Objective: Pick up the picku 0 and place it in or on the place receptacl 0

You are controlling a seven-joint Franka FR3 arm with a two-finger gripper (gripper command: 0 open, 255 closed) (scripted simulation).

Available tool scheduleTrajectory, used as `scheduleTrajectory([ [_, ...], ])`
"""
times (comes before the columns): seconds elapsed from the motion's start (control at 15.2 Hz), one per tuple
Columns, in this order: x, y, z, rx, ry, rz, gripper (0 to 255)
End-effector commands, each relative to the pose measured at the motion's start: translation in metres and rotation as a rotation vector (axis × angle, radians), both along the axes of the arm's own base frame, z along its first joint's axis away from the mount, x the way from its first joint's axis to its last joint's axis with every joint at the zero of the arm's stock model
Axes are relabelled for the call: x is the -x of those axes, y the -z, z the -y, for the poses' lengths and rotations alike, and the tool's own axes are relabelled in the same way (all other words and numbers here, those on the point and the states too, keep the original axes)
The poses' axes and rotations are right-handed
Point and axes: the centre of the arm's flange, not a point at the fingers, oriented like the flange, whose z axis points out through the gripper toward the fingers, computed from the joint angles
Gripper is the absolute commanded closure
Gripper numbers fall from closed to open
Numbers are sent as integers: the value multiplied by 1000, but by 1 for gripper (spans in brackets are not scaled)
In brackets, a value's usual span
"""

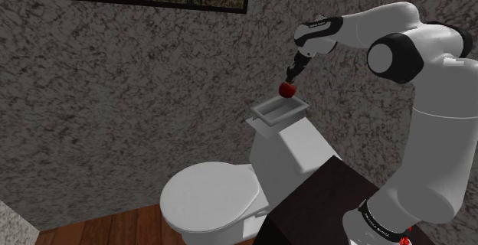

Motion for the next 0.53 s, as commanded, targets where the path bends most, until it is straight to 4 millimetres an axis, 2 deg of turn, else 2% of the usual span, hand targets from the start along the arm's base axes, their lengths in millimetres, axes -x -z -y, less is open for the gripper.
scheduleTrajectory([
  [0.0, 0, 10, 0, 0, 0, 1, 255],
  [0.46, 0, 47, 0, 0, 0, 1, 255],
])
